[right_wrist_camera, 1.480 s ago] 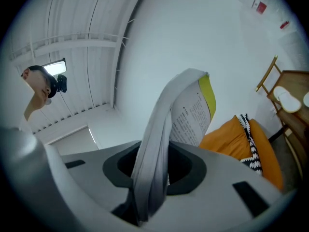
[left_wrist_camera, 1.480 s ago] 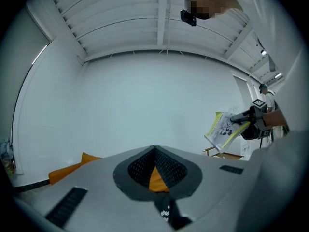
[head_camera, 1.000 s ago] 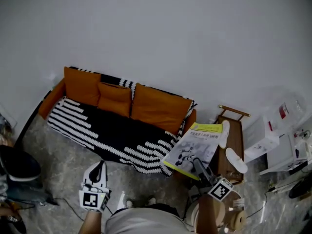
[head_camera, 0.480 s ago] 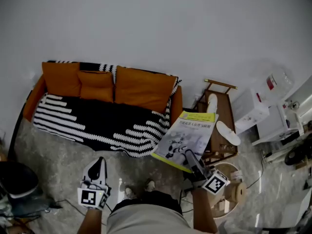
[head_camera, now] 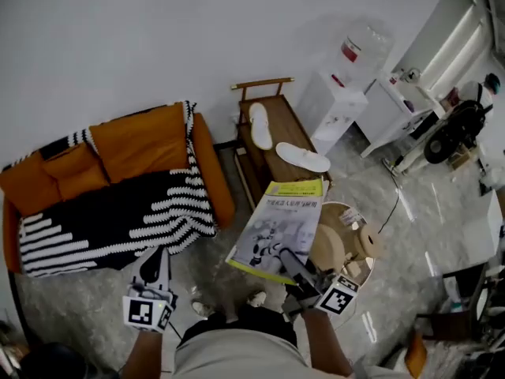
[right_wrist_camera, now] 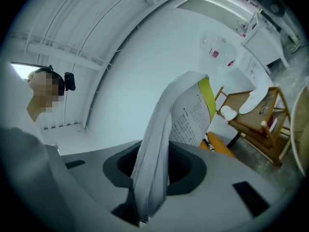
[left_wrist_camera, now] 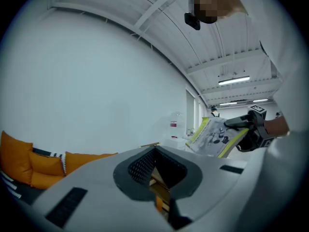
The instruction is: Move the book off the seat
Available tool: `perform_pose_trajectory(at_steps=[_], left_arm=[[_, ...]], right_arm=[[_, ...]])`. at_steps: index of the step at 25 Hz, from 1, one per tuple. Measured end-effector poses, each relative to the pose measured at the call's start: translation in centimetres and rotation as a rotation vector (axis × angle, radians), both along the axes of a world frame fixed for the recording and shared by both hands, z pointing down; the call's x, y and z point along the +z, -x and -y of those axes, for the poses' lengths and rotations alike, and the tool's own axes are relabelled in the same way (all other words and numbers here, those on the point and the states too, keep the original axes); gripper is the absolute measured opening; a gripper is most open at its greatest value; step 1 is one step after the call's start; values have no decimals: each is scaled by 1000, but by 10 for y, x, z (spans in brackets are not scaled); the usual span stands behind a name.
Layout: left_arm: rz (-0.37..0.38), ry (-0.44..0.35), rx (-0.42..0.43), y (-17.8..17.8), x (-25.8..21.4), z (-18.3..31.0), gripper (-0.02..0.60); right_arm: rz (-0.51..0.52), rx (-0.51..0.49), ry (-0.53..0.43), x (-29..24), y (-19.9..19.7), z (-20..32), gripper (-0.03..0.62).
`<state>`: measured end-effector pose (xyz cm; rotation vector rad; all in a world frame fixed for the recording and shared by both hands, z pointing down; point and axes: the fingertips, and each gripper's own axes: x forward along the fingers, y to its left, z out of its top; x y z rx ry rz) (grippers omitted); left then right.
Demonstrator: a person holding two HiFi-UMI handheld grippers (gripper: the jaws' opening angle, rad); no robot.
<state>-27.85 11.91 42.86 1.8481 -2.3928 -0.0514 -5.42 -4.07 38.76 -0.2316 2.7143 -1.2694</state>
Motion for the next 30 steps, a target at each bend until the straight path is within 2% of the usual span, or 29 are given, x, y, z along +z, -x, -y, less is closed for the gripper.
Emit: perform_pose_trajectory(at_steps=[5, 8, 13, 17, 25, 30], left_arm=[[26, 17, 184, -70, 0, 89, 17], [31, 5, 254, -124, -2, 140, 17], [52, -17, 424, -222, -11, 221, 17], [62, -21, 508, -288, -15, 269, 17], [68, 4, 649, -380, -6, 326, 17], [88, 22, 778, -418, -5, 346, 17]], right_arm=[[-23, 205, 3, 13, -105, 49, 127], [-42, 261, 12, 22, -164, 74, 127], [-30, 386, 33, 32, -256, 108, 127], [-33, 444, 43, 38, -318, 130, 127], [-68, 585, 43, 59, -412, 143, 127], [-52, 691, 97, 69, -444, 137, 127]])
